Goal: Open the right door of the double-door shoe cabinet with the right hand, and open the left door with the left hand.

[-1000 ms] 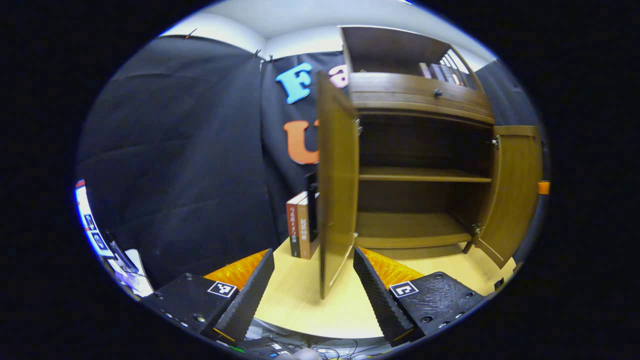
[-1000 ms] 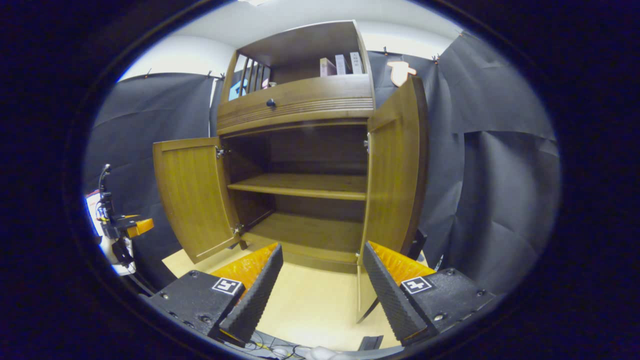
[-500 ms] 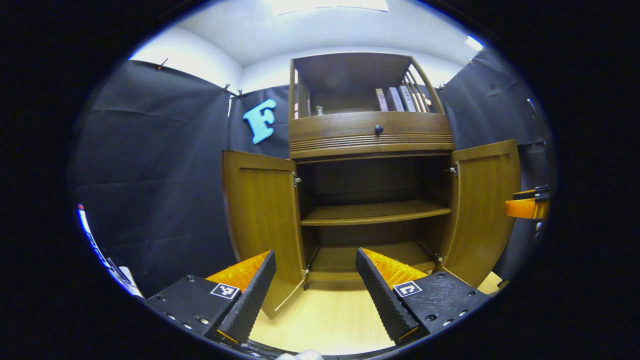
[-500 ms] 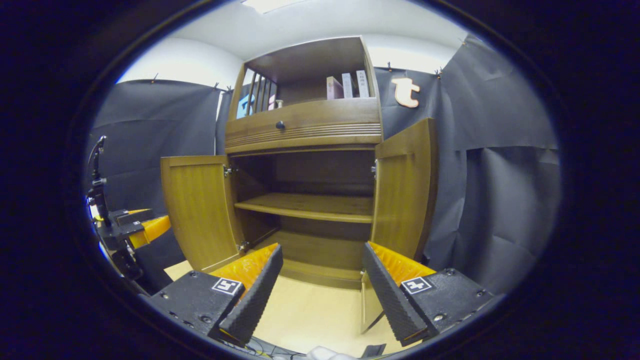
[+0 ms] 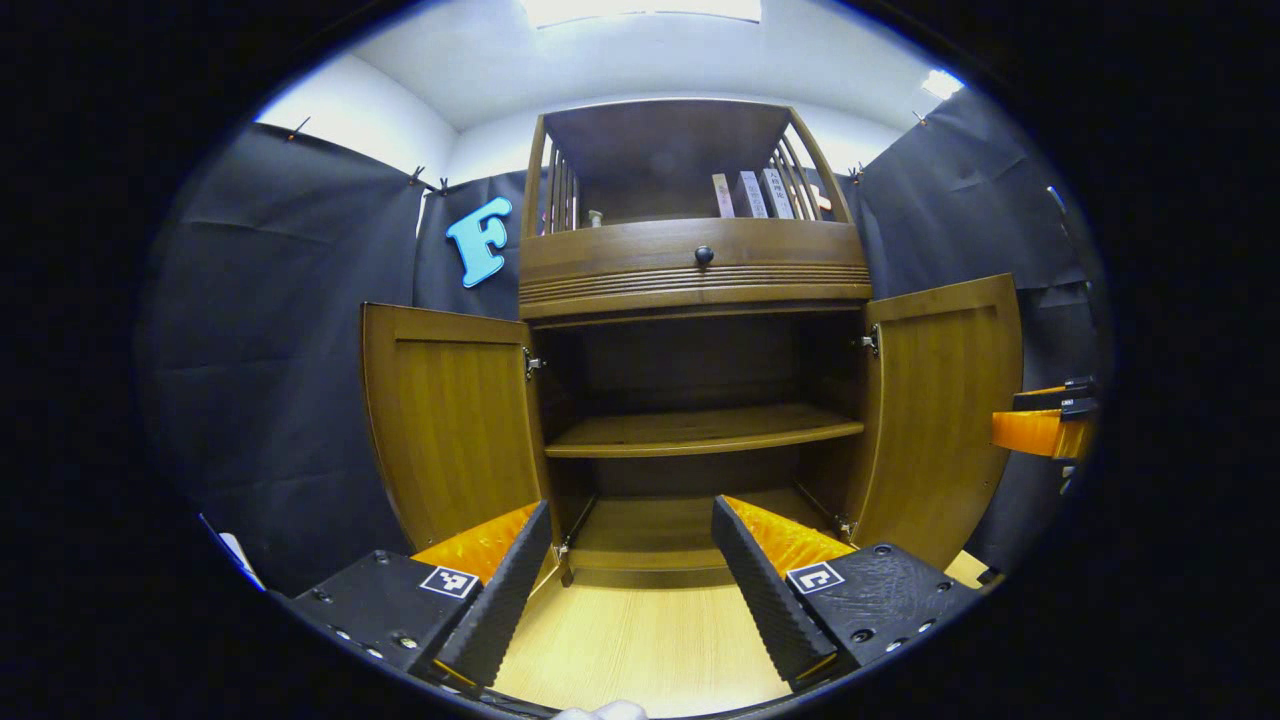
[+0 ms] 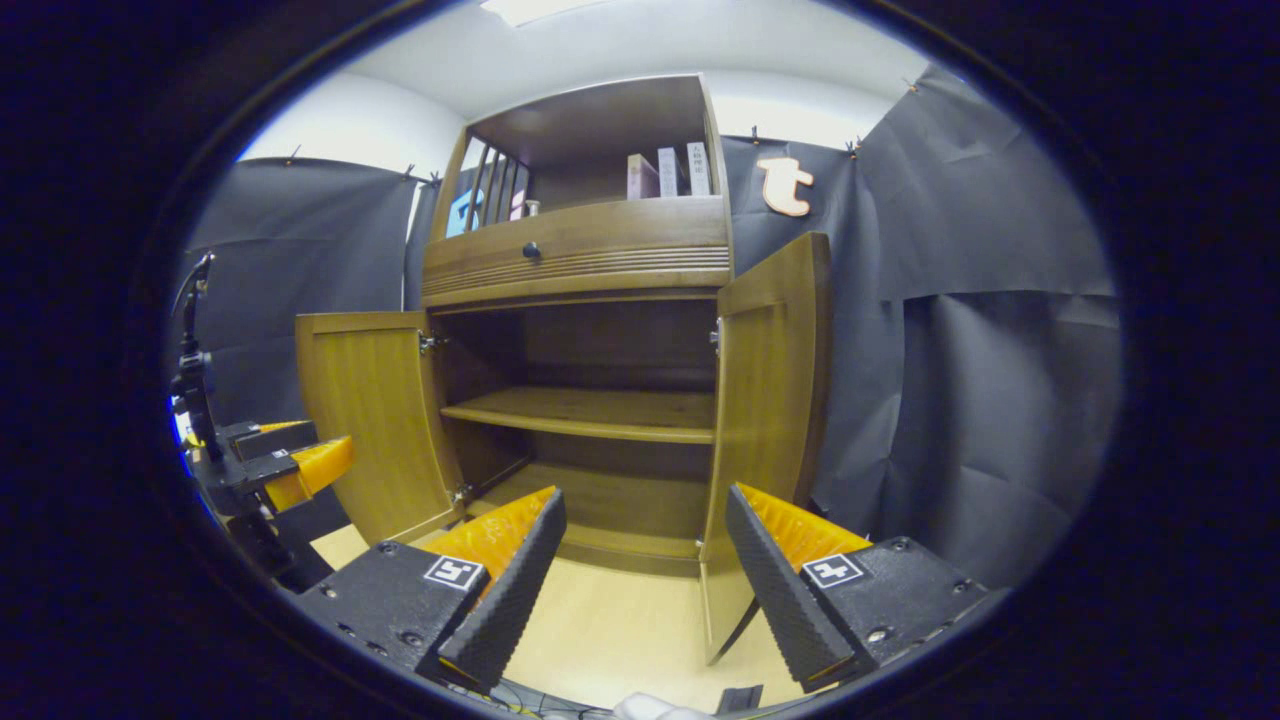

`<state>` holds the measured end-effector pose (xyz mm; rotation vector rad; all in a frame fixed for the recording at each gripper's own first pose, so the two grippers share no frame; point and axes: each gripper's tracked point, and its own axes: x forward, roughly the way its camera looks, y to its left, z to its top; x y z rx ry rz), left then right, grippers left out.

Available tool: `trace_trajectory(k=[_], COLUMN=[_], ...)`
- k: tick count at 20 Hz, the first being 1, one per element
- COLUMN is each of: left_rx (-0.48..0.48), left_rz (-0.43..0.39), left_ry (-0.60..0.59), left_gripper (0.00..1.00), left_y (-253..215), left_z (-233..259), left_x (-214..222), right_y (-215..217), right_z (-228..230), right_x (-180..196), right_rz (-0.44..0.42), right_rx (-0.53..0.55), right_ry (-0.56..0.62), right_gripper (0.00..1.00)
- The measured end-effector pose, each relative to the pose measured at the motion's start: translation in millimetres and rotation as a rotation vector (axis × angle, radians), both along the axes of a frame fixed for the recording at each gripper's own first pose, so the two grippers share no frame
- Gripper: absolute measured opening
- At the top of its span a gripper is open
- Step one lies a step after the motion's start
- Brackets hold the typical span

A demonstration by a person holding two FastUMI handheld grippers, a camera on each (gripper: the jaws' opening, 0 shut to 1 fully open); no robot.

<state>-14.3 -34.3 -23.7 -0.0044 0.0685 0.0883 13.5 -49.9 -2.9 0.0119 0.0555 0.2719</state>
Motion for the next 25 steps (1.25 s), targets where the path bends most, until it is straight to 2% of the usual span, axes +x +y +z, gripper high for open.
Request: trace_trajectory(k=[2, 3, 5, 18, 19, 20, 25], left_rx=[0.002, 0.006, 0.02, -0.004, -0.004, -0.005, -0.004], left_rz=[-0.007, -0.015, -0.019, -0.006, -0.008, -0.008, -0.015], left_ry=[0.001, 0.001, 0.005, -0.027, -0.028, -0.027, -0.031], left_gripper=[0.96, 1.0, 0.96, 0.96, 1.0, 0.96, 0.96], left_y=[-3.2, -6.1, -7.3, -0.9, -0.5, 0.0, 2.2], left_z=[1.9, 3.2, 4.7, 14.2, 14.6, 14.0, 15.2], left_x=[2.7, 3.6, 5.9, 7.1, 8.4, 8.4, 12.6], right_y=[-2.2, -2.3, -0.8, -1.9, -0.4, 1.3, 4.4], right_z=[0.7, -0.2, -1.2, 0.0, 0.8, 1.8, 5.2], right_x=[0.8, 1.3, 0.8, 5.8, 6.3, 7.0, 12.1], right_rz=[-0.011, -0.014, -0.013, -0.023, -0.022, -0.02, -0.031], right_rx=[-0.002, -0.003, -0.001, -0.002, -0.001, -0.001, -0.004], right_ry=[-0.007, -0.006, -0.004, 0.001, -0.001, -0.005, -0.018], right_gripper=[0.99, 0.99, 1.0, 1.0, 0.99, 0.99, 0.99])
